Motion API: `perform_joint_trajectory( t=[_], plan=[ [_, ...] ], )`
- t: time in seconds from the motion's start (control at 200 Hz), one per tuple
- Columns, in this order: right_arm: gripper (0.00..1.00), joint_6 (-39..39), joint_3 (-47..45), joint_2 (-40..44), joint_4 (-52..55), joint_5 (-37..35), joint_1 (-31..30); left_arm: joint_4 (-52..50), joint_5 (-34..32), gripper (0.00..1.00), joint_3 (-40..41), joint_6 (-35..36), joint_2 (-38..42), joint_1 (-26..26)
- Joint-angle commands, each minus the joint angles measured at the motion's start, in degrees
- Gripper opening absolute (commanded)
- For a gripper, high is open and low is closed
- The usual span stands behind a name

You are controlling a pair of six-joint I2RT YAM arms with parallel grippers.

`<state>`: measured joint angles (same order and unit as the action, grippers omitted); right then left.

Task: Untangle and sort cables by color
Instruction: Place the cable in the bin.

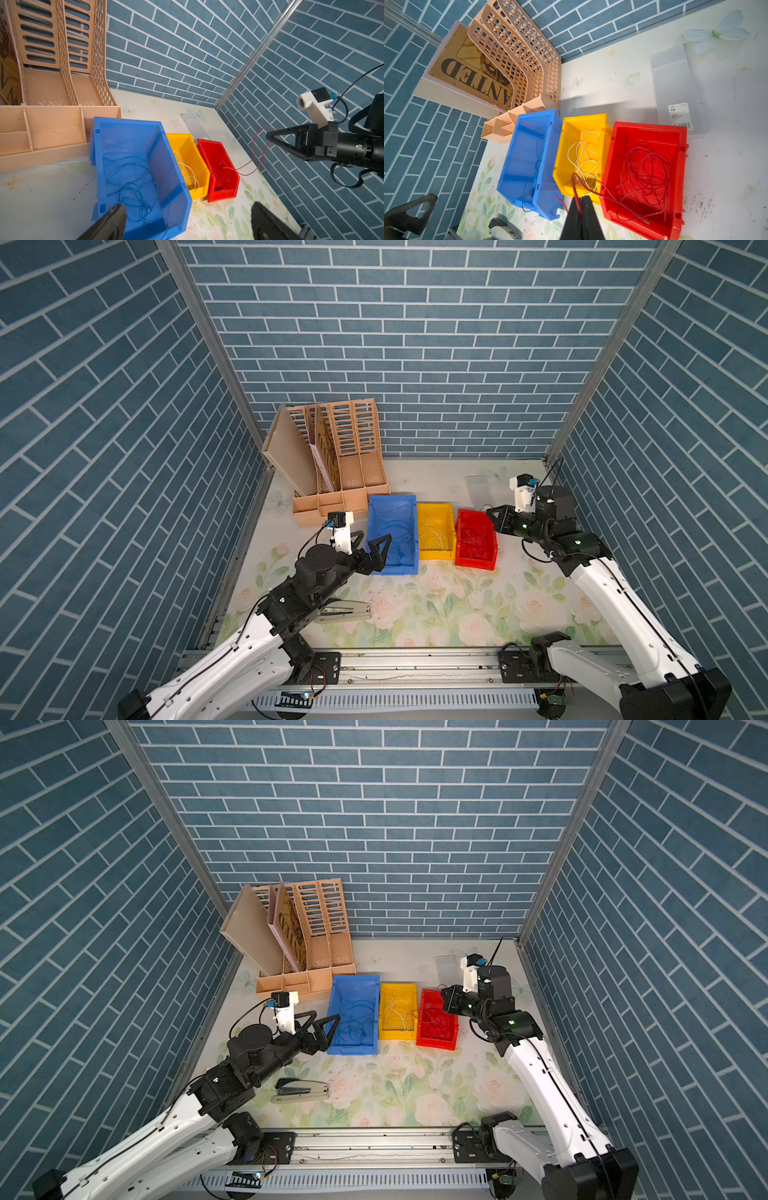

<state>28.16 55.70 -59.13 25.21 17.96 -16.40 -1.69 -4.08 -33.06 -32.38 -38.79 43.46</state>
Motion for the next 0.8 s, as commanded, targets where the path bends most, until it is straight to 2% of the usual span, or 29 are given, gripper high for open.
perform_joint_trajectory(
  t=[0.0,0.56,0.795],
  plan=[
    [0.0,-2.58,-1.73,-0.77,-1.71,-1.06,0.95,-0.94,-1.02,0.97,0.9,-0.01,0.97,-0.31],
    [0.0,-8.12,-5.97,-7.47,-2.63,-9.31,4.75,-2.17,-1.37,0.97,1.33,-0.34,1.87,-0.31],
    [0.0,-7.7,-5.43,-13.47,-5.64,-5.03,4.63,-1.83,-1.37,0.97,1.77,-0.61,1.83,-0.31]
  ],
)
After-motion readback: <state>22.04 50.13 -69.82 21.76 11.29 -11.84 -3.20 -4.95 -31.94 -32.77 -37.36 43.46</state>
